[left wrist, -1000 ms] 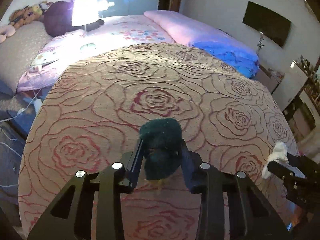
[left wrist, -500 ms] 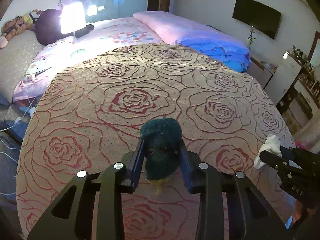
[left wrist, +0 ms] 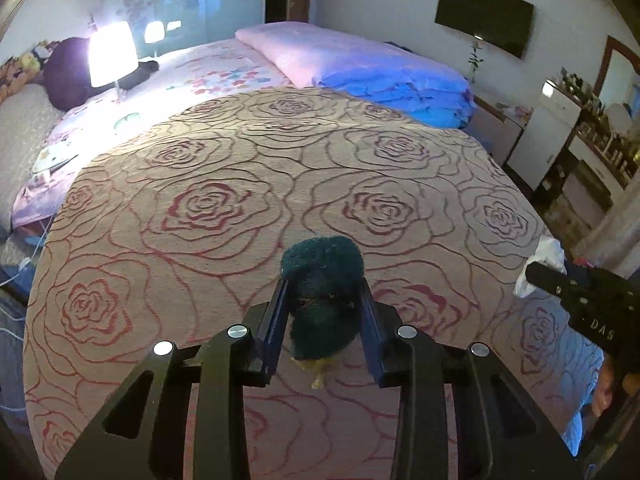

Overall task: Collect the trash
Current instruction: 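Carry the green item and tissue to the wastebasket and open both tools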

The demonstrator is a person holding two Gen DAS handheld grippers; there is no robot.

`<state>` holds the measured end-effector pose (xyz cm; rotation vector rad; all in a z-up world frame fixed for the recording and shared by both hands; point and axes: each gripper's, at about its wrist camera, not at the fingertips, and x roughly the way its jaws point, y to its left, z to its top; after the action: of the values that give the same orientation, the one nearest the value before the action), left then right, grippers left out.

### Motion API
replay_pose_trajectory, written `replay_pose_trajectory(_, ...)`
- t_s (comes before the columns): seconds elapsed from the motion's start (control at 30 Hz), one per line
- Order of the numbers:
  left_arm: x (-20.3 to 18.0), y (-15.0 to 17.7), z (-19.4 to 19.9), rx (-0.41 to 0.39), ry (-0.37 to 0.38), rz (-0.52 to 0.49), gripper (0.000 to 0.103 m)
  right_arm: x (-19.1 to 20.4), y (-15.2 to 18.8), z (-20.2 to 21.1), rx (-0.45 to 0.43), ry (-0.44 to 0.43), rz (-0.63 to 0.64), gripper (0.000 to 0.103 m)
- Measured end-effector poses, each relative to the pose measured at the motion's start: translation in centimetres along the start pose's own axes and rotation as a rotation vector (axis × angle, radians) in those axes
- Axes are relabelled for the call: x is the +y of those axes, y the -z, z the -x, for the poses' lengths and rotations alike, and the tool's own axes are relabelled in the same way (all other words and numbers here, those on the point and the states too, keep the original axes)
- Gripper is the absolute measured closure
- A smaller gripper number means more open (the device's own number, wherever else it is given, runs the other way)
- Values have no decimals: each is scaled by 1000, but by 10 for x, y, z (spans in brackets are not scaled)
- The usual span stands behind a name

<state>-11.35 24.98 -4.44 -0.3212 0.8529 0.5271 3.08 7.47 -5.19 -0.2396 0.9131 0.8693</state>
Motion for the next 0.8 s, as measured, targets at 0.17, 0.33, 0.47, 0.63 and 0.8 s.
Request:
replay_pose_trajectory(0.17, -20, -1, 0, 3, 20, -40, 71, -20, 3, 7, -8, 24, -38, 67)
replay_pose_trajectory(0.33, -43, -6, 0, -2, 44, -91, 71, -43, 8, 18, -19, 54, -85, 67)
replay_pose_trajectory(0.47, -62, -10, -2, -3, 70, -127, 71, -64, 12, 28, -34, 92, -129, 67)
replay_pose_trajectory(0.63, -94, -14, -9, -1, 112, -190, 71, -92, 20, 42, -50, 145, -193, 67)
replay_pose_trajectory(0.8, -127, -17, -17, 9, 158, -247, 71, -118, 28, 52, -65, 194, -253, 67)
